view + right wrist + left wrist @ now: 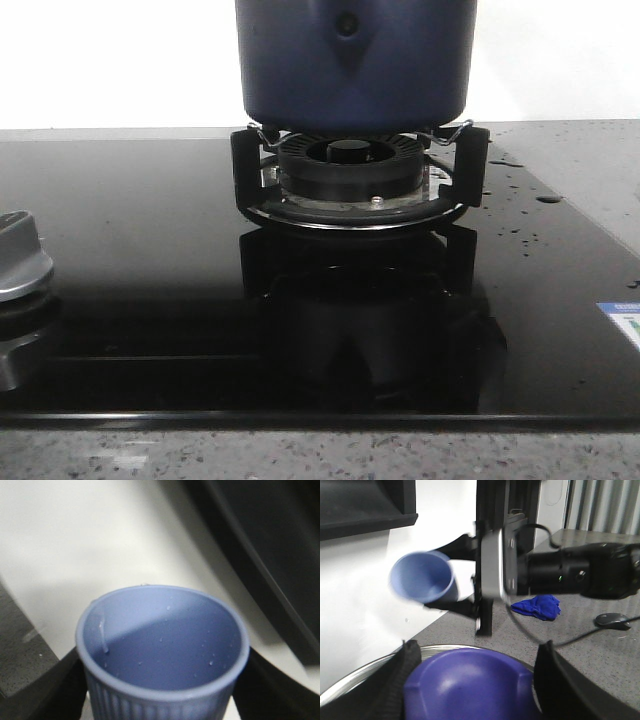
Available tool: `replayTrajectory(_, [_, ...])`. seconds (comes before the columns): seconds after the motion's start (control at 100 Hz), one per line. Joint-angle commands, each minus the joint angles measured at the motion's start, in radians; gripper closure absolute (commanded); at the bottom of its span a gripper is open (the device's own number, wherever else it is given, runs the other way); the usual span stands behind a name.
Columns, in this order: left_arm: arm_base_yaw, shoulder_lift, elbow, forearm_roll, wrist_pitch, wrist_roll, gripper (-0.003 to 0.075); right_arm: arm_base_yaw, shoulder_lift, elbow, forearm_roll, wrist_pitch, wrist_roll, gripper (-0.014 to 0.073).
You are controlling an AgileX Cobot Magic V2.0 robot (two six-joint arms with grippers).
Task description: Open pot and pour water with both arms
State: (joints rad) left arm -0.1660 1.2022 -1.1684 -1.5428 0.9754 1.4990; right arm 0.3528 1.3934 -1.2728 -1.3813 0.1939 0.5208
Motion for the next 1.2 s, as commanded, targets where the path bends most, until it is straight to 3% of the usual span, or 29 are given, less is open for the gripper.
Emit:
replayTrajectory(0.0, [0.002, -0.031, -0.030, -0.104, -0.001, -0.004, 0.0531, -0.004, -0.098, -0.034, 0.135, 0.167, 0.106, 0.0377])
replayTrajectory(0.09, [0.002, -0.027, -0.030, -0.105, -0.004, -0.004, 0.0531, -0.050, -0.156, 0.007, 0.200, 0.217, 0.108, 0.0377])
replayTrajectory(0.18, [0.002, -0.026, -0.030, -0.105, -0.007, -0.004, 0.0531, -0.136, -0.221, 0.116, 0.220, 0.150, 0.160, 0.0377])
replayTrajectory(0.35, [0.002, -0.026, -0.030, -0.105, -0.008, -0.004, 0.0531, -0.360, -0.321, 0.408, 0.220, -0.229, 0.379, 0.0377])
replayTrajectory(0.49, [0.002, -0.026, -0.030, -0.105, -0.006, -0.004, 0.0531, -0.496, -0.327, 0.602, 0.225, -0.449, 0.421, 0.0373])
replayTrajectory(0.61, [0.002, -0.026, -0.030, -0.105, -0.003, -0.004, 0.0531, -0.546, -0.326, 0.697, 0.268, -0.487, 0.421, 0.0373])
replayTrajectory(0.76, [0.002, -0.026, -0.030, -0.105, -0.003, -0.004, 0.0531, -0.554, -0.296, 0.720, 0.269, -0.433, 0.421, 0.0365])
replayTrajectory(0.88, [0.002, -0.026, -0.030, -0.105, -0.001, -0.004, 0.0531, -0.554, -0.292, 0.720, 0.280, -0.435, 0.421, 0.0246])
replayTrajectory(1.07, [0.002, -0.026, -0.030, -0.110, -0.001, -0.004, 0.0531, -0.554, -0.347, 0.720, 0.300, -0.425, 0.423, -0.0055])
replayTrajectory(1.19, [0.002, -0.023, -0.030, -0.110, -0.014, -0.004, 0.0531, -0.554, -0.420, 0.720, 0.300, -0.422, 0.423, -0.0062])
